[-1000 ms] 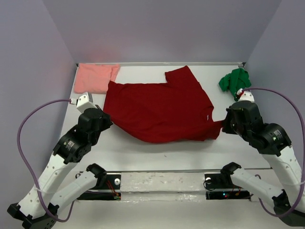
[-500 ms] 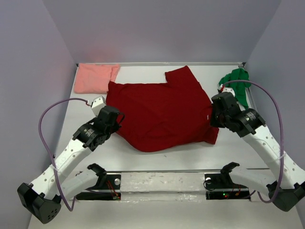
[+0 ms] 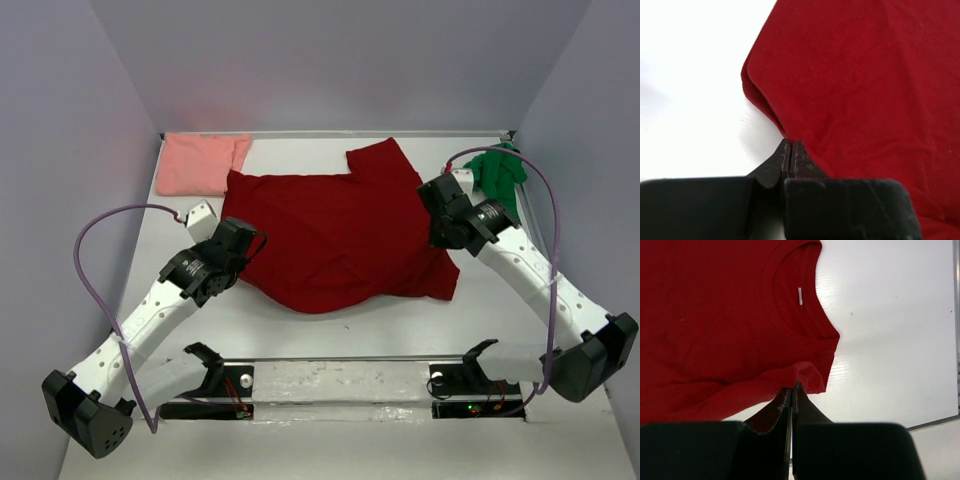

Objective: Fold and stack the t-shirts
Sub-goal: Fold the tshirt

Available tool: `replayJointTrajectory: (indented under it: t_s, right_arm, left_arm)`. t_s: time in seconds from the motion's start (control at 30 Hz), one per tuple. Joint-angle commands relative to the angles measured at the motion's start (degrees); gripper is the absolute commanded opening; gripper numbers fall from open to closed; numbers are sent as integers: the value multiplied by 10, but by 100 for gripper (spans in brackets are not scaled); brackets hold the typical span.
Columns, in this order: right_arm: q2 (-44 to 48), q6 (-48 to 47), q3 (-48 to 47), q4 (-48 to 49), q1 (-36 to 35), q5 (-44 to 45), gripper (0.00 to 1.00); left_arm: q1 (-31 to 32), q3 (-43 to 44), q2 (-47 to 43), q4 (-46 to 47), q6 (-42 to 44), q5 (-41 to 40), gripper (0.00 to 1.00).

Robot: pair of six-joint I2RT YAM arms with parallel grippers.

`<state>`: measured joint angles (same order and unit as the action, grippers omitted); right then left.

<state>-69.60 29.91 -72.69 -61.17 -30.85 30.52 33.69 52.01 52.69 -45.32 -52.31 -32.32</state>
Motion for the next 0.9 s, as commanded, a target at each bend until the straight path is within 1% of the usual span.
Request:
replayJointTrajectory:
  t_s: [0.0, 0.17, 0.27, 0.5, 0.63, 0.87]
  right_arm:
    - [-37, 11, -30, 21, -6, 44, 0]
    - [-63, -11, -33, 49, 13, 34, 0]
    - [-72, -20, -36, 54, 26, 36, 0]
    - [-82, -42, -45, 66, 68, 28, 0]
    - [-99, -45, -48, 68, 82, 20, 0]
    - [-123, -54, -52, 83, 94, -1, 0]
  left_arm:
    - [-5, 15, 20, -22, -39, -53, 0]
    - [-42, 8, 56, 8, -14, -31, 0]
    - [-62, 6, 70, 15, -8, -36, 0]
    - [-110, -8, 73, 33, 12, -31, 0]
    - [-121, -11, 77, 30, 12, -31, 0]
    - [-147, -14, 91, 46, 35, -23, 0]
